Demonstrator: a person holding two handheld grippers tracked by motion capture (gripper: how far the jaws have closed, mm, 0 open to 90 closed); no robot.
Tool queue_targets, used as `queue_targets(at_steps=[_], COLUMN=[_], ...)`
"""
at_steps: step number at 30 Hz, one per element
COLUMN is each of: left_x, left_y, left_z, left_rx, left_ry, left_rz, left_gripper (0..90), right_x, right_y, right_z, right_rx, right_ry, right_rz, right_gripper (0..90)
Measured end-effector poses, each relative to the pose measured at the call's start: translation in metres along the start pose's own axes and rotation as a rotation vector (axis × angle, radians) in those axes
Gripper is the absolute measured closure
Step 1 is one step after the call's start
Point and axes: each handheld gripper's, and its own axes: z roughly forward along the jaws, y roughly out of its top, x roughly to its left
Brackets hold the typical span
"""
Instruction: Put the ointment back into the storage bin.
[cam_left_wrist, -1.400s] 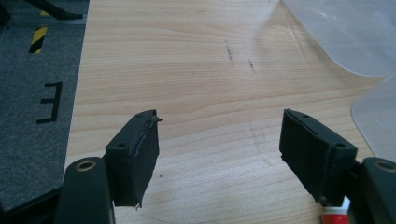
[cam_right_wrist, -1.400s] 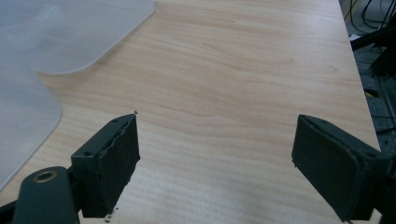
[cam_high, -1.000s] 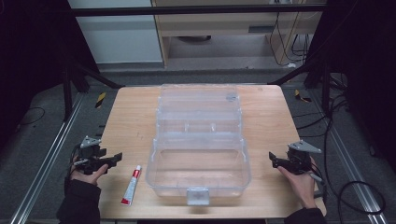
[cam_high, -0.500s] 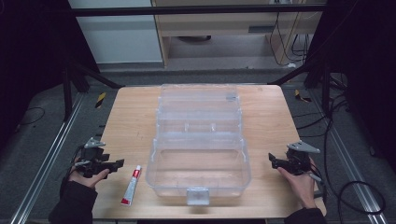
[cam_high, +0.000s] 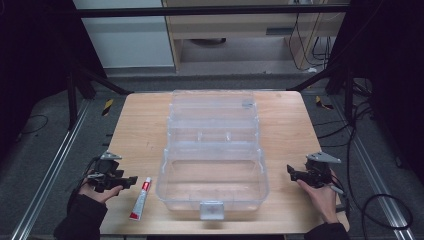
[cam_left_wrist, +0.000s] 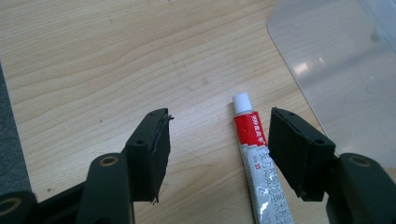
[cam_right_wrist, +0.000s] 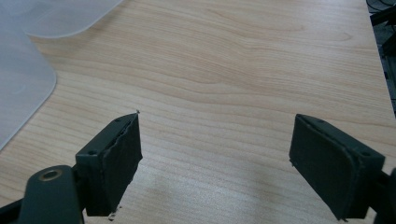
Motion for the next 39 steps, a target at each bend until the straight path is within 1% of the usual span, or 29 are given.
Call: queue_targets(at_steps=[2, 3, 4, 5, 7, 9, 10, 12, 14, 17, 21, 23, 27, 32, 36, 39], left_x=[-0.002, -0.002, -0.004, -0.004, -0.006, -0.007, -0.007, -0.008, -0.008, -0.011, -0.013, -0.014, -0.014, -0.014, -0.015, -0.016], left_y=[0.000, 0.000, 0.000, 0.000, -0.001, -0.001, -0.002, -0.002, -0.002, -0.003, -0.003, -0.004, -0.004, -0.003, -0.003, -0.003], left_z=[0.001, 0.001, 0.002, 0.002, 0.005, 0.006, 0.009, 0.010, 0.011, 0.015, 0.018, 0.020, 0.022, 0.030, 0.034, 0.039], left_rx=[0.017, 0.017, 0.031, 0.031, 0.062, 0.070, 0.083, 0.095, 0.102, 0.127, 0.140, 0.149, 0.158, 0.195, 0.209, 0.223], left_ry=[-0.008, -0.008, -0.021, -0.021, -0.042, -0.045, -0.053, -0.061, -0.064, -0.076, -0.080, -0.083, -0.086, -0.093, -0.100, -0.108], left_rz=[0.008, 0.008, 0.013, 0.013, 0.023, 0.024, 0.025, 0.029, 0.034, 0.043, 0.046, 0.052, 0.048, 0.047, 0.046, 0.048], left_gripper=[39.2, 39.4, 39.6, 40.0, 40.7, 41.2, 41.8, 42.6, 42.6, 42.4, 43.3, 43.8, 45.2, 47.3, 47.6, 50.1], right_x=[0.000, 0.000, -0.001, -0.001, 0.000, 0.000, 0.000, 0.000, 0.000, 0.000, 0.000, 0.001, 0.000, 0.002, 0.002, 0.002], right_y=[0.000, 0.000, 0.000, 0.000, -0.001, -0.001, -0.001, -0.001, -0.001, -0.001, -0.001, 0.000, 0.000, 0.001, 0.001, 0.001], right_z=[0.000, 0.000, 0.001, 0.001, 0.001, 0.001, 0.001, 0.002, 0.002, 0.002, 0.003, 0.004, 0.004, 0.007, 0.008, 0.009], right_rx=[0.004, 0.004, 0.004, 0.004, 0.009, 0.011, 0.012, 0.014, 0.015, 0.021, 0.024, 0.029, 0.031, 0.044, 0.045, 0.054], right_ry=[0.000, 0.000, 0.001, 0.001, 0.005, 0.009, 0.012, 0.016, 0.018, 0.024, 0.026, 0.033, 0.033, 0.053, 0.055, 0.059], right_rz=[0.002, 0.002, -0.003, -0.003, 0.004, -0.001, -0.001, -0.003, -0.003, -0.005, -0.010, 0.001, -0.007, -0.006, -0.012, -0.015], right_gripper=[17.5, 17.5, 17.8, 17.8, 18.0, 17.9, 18.0, 18.2, 18.3, 18.7, 18.7, 18.7, 19.7, 20.9, 21.7, 22.4])
